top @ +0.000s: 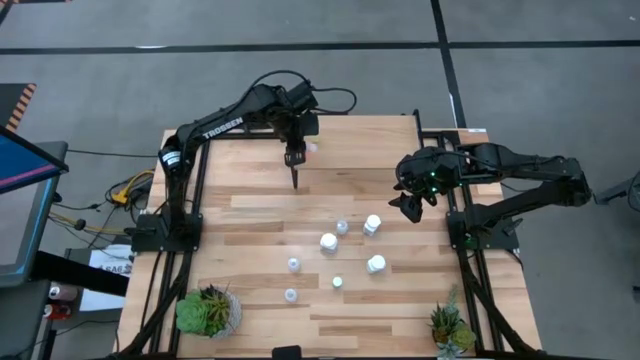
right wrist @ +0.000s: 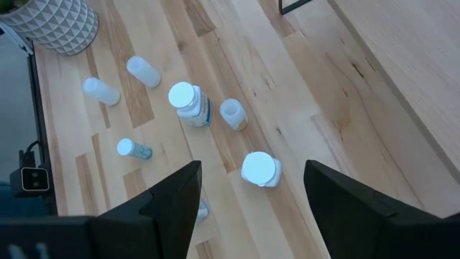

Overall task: Pick and place medicine bottles onto shelf by color
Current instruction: Put the orange pill bottle on the shelf

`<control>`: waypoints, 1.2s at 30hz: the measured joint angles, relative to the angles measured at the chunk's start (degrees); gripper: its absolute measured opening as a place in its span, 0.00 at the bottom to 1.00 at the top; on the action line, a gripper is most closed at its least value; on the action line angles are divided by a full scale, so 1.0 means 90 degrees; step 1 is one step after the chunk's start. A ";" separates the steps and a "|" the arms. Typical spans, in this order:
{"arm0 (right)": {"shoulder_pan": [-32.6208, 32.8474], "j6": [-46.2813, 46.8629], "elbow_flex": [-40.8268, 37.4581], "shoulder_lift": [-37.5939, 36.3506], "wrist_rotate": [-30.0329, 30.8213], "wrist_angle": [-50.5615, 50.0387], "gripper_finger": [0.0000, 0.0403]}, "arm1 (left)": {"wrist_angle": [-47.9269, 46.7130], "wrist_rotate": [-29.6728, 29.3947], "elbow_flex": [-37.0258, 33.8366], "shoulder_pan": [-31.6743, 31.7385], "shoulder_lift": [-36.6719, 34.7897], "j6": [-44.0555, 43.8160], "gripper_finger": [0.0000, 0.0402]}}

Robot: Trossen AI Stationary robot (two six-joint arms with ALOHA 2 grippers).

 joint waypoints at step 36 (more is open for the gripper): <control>-0.0435 -0.1465 0.0002 0.1012 0.0055 0.1776 0.67 | -0.0754 -0.0393 0.0141 -0.1104 -0.1666 -0.1394 0.46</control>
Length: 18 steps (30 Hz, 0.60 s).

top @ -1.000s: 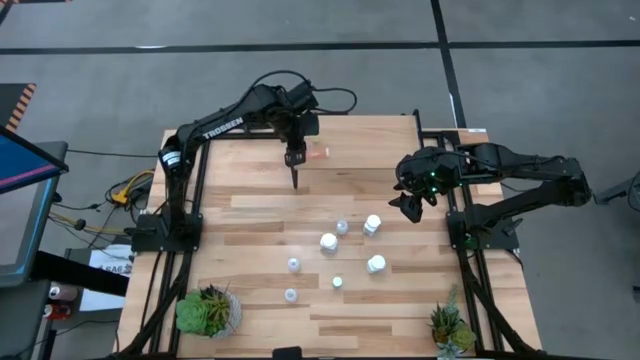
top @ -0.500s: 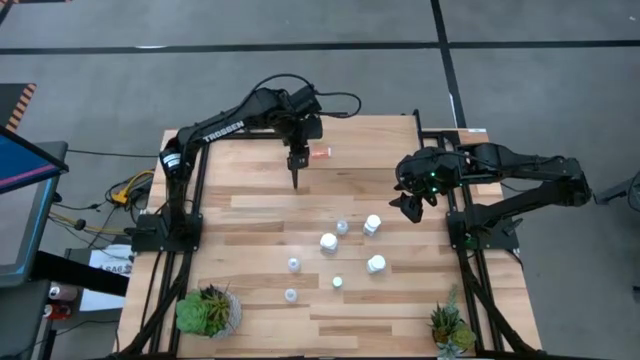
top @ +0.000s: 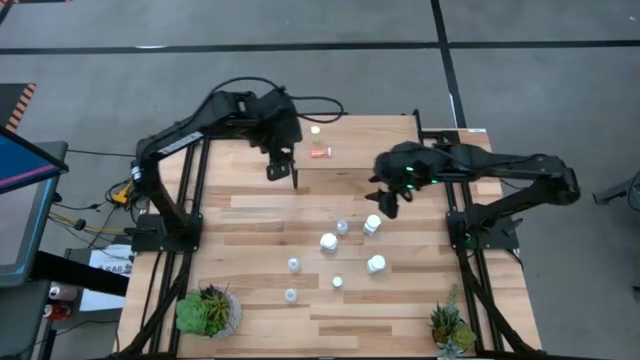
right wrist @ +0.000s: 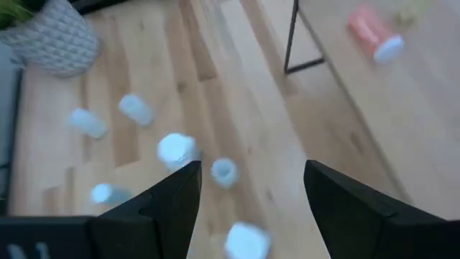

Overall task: Pick and place medicine bottles onto shelf by color
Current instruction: Put the orange pill bottle on the shelf

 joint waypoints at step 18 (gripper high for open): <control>-0.1798 -0.1840 0.1370 0.2080 -0.0412 0.1662 0.67 | -0.0575 -0.0356 -0.1055 -0.0210 -0.1559 -0.0975 0.46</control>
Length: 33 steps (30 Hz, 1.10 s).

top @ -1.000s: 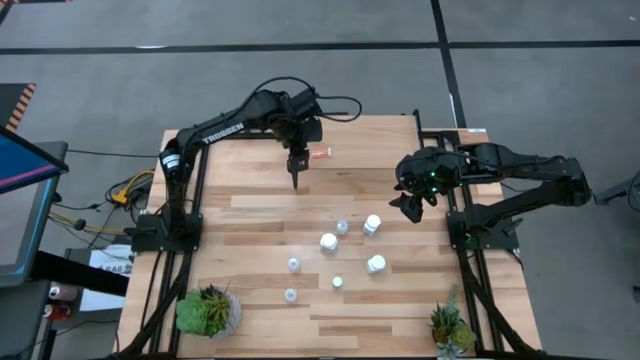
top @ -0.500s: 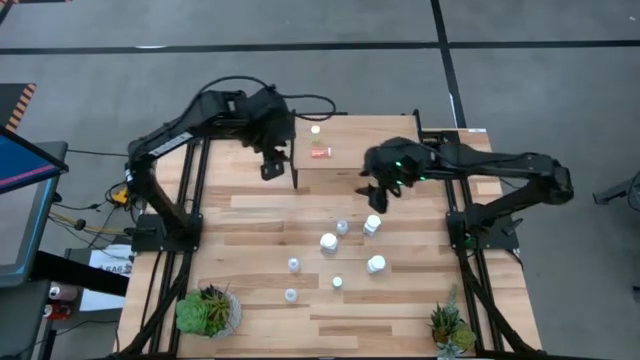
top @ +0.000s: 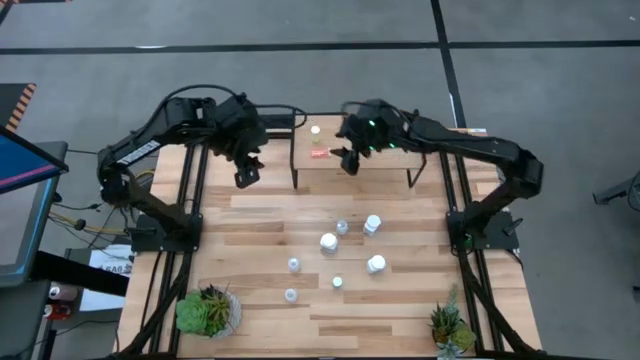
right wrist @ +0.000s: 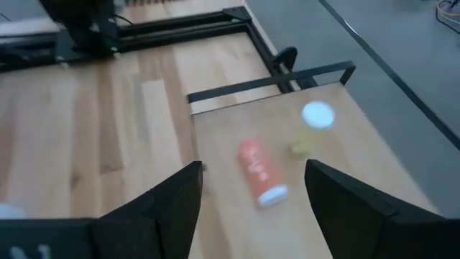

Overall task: Pick and place medicine bottles onto shelf by color
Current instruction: Put the orange pill bottle on the shelf

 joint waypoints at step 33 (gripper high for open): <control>-0.0359 -0.1413 0.2438 0.2386 -0.0481 -0.2705 0.67 | 0.4463 -0.0105 -0.5528 -0.1042 -0.4132 -0.1699 0.46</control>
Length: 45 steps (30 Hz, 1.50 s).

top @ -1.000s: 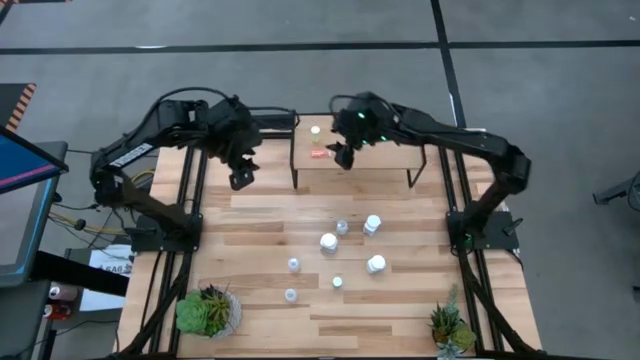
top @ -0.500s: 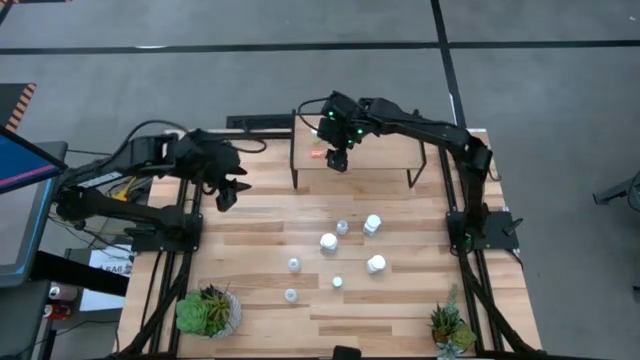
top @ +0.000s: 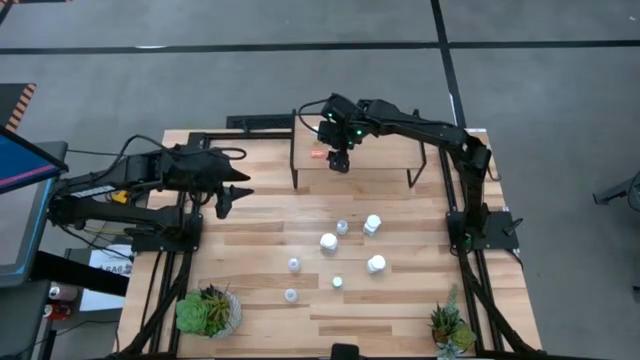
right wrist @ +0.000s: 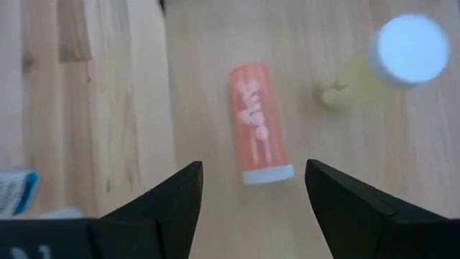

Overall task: Pick and place medicine bottles onto shelf by color
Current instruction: Put the orange pill bottle on the shelf

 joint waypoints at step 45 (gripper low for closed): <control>-0.0150 -0.0124 -0.0076 0.0296 -0.0294 0.0068 0.28 | 0.0011 -0.0123 0.0007 0.0000 0.0027 0.0107 0.46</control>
